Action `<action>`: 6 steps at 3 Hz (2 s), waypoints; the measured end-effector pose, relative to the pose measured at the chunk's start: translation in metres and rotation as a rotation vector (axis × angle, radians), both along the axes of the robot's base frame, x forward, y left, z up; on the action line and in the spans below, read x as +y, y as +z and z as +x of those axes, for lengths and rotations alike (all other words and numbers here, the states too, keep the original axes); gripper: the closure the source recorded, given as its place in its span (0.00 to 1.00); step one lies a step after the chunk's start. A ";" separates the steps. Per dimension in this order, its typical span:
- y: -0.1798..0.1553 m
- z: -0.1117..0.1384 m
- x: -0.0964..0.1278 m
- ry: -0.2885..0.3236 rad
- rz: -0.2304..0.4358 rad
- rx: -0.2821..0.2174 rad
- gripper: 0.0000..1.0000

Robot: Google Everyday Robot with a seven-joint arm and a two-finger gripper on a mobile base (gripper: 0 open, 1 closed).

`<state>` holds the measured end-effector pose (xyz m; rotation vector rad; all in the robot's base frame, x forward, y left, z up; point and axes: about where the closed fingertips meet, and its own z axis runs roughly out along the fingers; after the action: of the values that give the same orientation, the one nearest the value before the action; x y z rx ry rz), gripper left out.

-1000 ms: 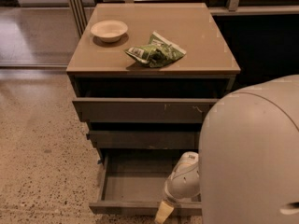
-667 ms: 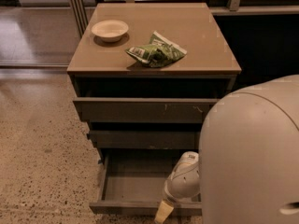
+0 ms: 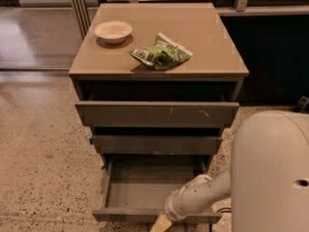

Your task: Close bottom drawer

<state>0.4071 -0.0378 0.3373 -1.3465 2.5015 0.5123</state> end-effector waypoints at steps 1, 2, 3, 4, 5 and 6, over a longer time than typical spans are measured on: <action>-0.017 -0.006 0.019 0.006 0.070 0.012 0.00; -0.017 -0.006 0.019 0.006 0.070 0.012 0.00; -0.050 0.003 0.012 -0.042 0.049 0.046 0.00; -0.059 0.000 0.009 -0.046 0.042 0.059 0.19; -0.059 0.000 0.009 -0.046 0.042 0.059 0.42; -0.059 0.000 0.009 -0.046 0.042 0.059 0.65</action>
Offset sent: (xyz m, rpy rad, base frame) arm -0.0029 0.0200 -0.0160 0.0731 0.0041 0.0048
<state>0.4069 -0.0287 0.2785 -1.2726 2.5472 0.5996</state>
